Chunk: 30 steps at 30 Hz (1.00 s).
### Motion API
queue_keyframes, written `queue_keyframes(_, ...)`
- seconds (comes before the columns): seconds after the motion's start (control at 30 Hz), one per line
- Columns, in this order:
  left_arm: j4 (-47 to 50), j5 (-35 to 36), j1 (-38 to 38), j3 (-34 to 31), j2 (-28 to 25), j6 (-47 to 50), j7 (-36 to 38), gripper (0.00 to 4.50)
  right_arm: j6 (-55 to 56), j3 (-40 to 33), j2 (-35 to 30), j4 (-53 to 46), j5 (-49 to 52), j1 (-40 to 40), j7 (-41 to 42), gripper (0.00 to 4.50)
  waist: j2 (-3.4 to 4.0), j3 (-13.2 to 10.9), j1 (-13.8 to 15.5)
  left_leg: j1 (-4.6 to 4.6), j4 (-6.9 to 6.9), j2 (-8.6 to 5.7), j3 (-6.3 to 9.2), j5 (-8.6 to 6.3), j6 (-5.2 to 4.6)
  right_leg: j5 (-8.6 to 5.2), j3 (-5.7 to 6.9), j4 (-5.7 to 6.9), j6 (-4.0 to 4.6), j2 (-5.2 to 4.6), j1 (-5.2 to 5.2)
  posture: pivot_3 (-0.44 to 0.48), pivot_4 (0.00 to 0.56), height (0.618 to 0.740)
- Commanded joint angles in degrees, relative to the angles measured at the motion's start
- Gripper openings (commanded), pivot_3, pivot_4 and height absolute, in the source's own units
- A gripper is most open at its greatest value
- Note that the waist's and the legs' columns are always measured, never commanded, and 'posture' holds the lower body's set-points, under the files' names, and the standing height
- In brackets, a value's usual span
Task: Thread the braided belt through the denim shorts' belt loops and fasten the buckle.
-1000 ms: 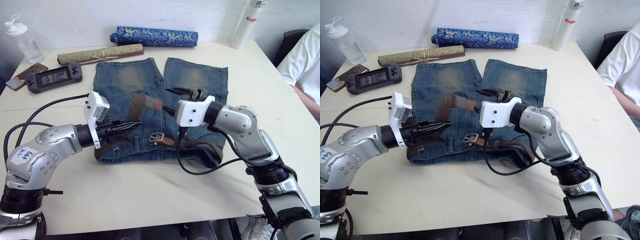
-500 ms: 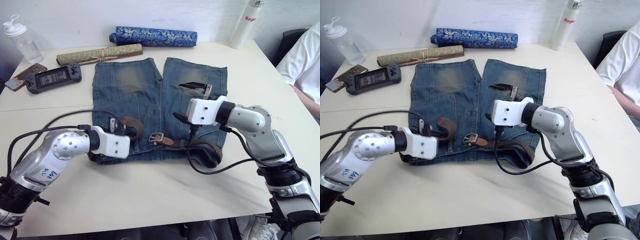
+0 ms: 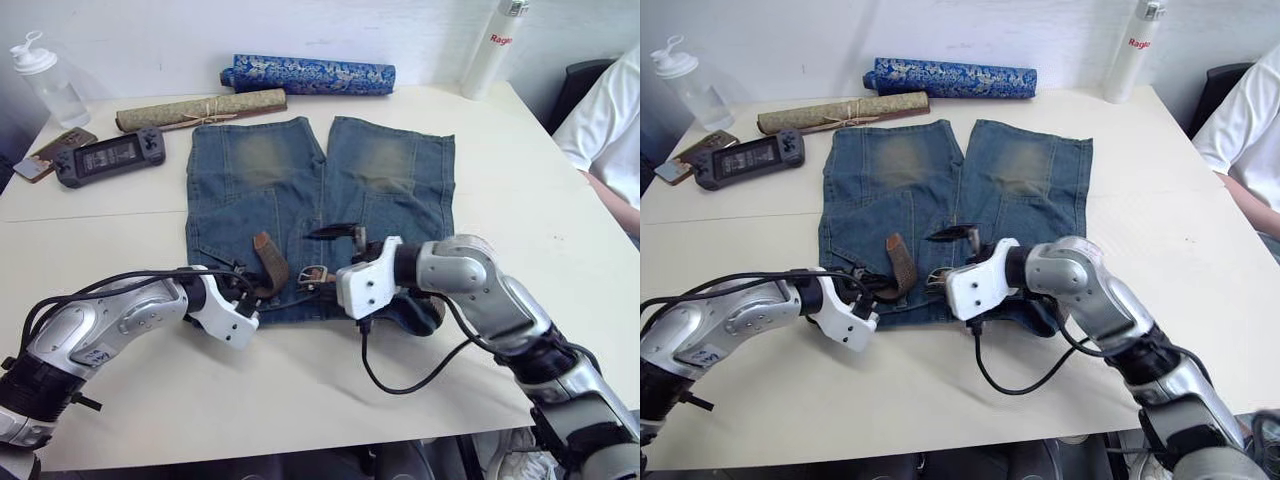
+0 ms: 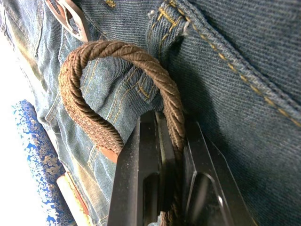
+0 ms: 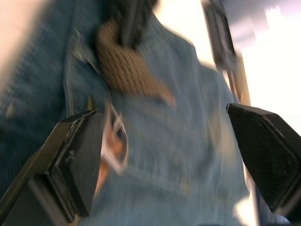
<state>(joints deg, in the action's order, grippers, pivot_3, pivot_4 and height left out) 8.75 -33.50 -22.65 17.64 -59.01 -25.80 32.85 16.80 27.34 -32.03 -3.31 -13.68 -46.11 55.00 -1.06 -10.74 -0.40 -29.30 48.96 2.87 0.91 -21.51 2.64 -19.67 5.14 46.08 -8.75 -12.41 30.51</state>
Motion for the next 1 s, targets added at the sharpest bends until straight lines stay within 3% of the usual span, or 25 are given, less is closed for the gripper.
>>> queue_keyframes(0.03,-2.2,-1.9,1.6,2.6,1.0,-2.3,2.7,0.00,11.7,2.9,1.4,10.0,-2.1,-9.1,3.1,4.44,0.01,0.0,0.0,0.00,0.00,0.00,0.02,0.00,0.00,0.00,0.01,0.03,0.00,0.00,0.01,0.000,0.150,0.645)
queue_keyframes(0.17,-3.6,-2.0,1.6,2.4,2.1,-3.7,2.9,0.00,21.9,7.3,6.2,21.1,-3.3,-17.5,5.1,4.44,0.03,0.0,0.1,0.00,-0.01,0.00,0.00,-0.01,-0.01,-0.04,0.01,0.11,-0.01,0.00,0.03,0.000,0.150,0.645)
queue_keyframes(0.43,-5.1,-3.2,2.6,1.8,4.0,-4.4,2.6,0.00,26.2,13.1,12.2,27.4,-6.1,-19.7,8.6,4.44,0.07,0.0,0.2,0.00,0.08,-0.01,0.00,-0.01,-0.01,-0.04,0.01,0.46,-0.01,-0.03,0.03,0.000,0.150,0.645)
queue_keyframes(0.67,-6.1,-4.4,2.6,0.8,5.8,-4.0,2.4,0.00,9.7,11.1,7.0,21.8,-4.7,-17.3,19.6,4.44,0.32,0.2,0.8,0.00,0.13,-0.03,0.02,-0.01,0.00,-0.04,0.01,0.49,0.00,-0.05,0.00,0.000,0.150,0.645)
queue_keyframes(0.83,-6.7,-4.6,2.5,0.2,6.7,-3.8,2.4,0.00,-7.0,8.5,-2.5,8.2,-3.5,-11.0,28.2,4.44,0.50,0.3,1.6,0.01,0.13,-0.05,0.01,-0.01,0.00,-0.04,0.01,0.44,-0.01,-0.07,-0.04,0.000,0.150,0.645)
queue_keyframes(1.0,-6.9,-4.4,2.1,0.0,7.1,-4.0,2.9,0.00,-14.3,7.0,-5.4,0.6,-3.8,-7.6,29.0,4.44,0.86,0.7,1.4,0.13,0.05,-0.04,-0.06,-0.03,0.03,0.00,0.01,0.01,-0.09,-0.07,-0.15,0.000,0.150,0.645)
